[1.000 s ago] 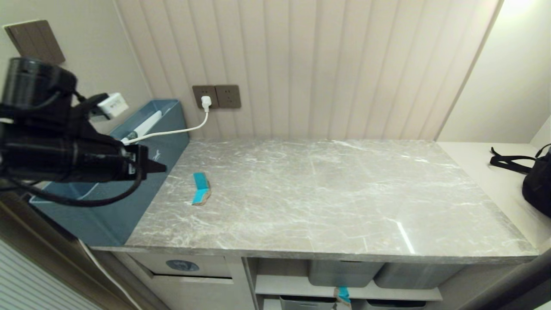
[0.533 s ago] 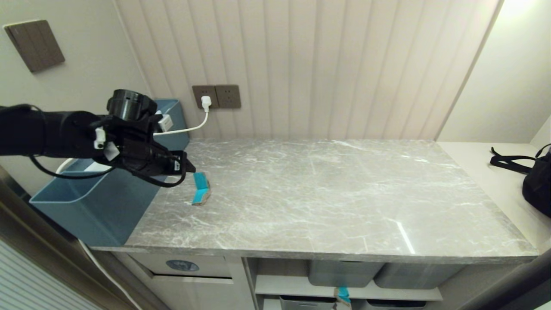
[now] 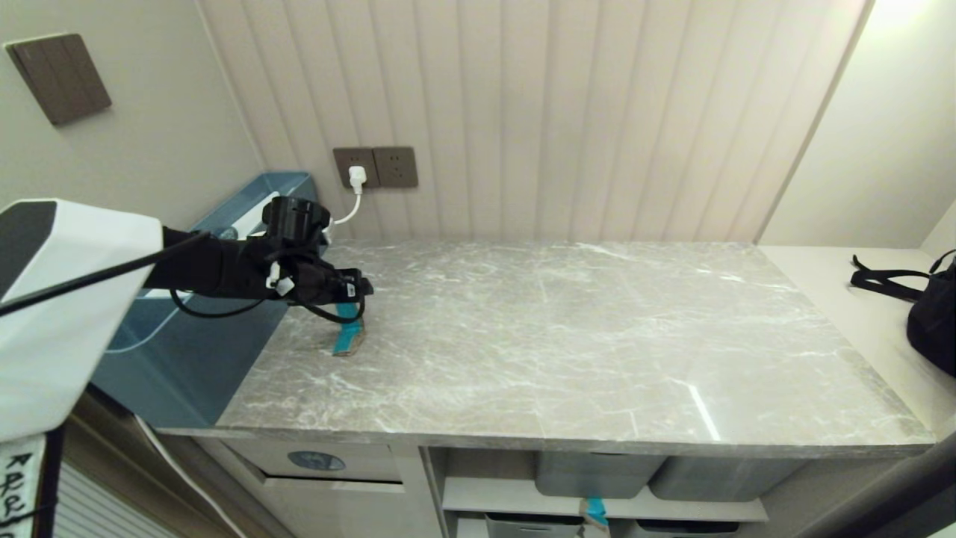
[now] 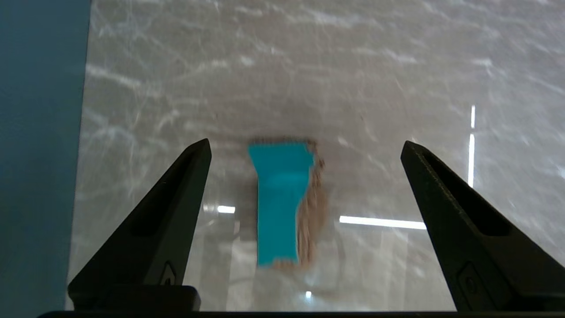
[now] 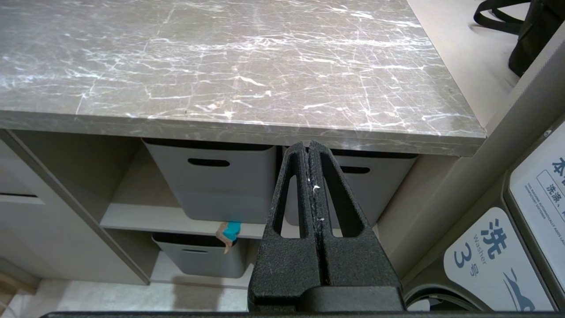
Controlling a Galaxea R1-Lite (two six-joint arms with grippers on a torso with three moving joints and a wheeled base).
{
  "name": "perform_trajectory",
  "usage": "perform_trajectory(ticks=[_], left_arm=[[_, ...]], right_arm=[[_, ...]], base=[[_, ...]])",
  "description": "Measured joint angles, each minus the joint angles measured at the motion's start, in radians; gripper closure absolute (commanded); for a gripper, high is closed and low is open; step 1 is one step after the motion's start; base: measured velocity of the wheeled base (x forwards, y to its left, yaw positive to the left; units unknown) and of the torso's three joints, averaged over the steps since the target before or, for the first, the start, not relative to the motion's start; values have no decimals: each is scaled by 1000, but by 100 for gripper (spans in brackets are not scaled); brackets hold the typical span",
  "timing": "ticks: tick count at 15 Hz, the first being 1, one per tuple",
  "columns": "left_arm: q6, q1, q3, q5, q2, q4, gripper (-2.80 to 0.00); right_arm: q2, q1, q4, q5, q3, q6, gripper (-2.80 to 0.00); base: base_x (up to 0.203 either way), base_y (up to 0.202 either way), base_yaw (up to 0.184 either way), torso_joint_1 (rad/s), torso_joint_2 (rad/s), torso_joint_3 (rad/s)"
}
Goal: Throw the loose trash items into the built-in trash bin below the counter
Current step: Pick up the garbage
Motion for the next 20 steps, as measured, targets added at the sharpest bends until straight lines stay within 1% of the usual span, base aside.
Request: perform_trajectory(ticks=[1, 3, 6, 16, 17, 20], left_arm=[[1, 4, -3, 6, 24, -33, -280], [1, 13, -21, 14, 62, -51, -280], [1, 22, -55, 11, 101, -52, -280], [0, 39, -83, 0, 146, -52, -280], [-1, 39, -91, -1, 151, -52, 0], [0, 39, -111, -12, 163, -49, 0]], right_arm=[[0, 0, 0, 0, 0, 0, 0], [0, 0, 0, 0, 0, 0, 0], [0, 0, 0, 0, 0, 0, 0], [0, 0, 0, 0, 0, 0, 0], [0, 0, 0, 0, 0, 0, 0], [0, 0, 0, 0, 0, 0, 0]], base=[[0, 0, 0, 0, 0, 0], [0, 0, 0, 0, 0, 0], [0, 0, 0, 0, 0, 0], [0, 0, 0, 0, 0, 0], [0, 0, 0, 0, 0, 0], [0, 0, 0, 0, 0, 0]])
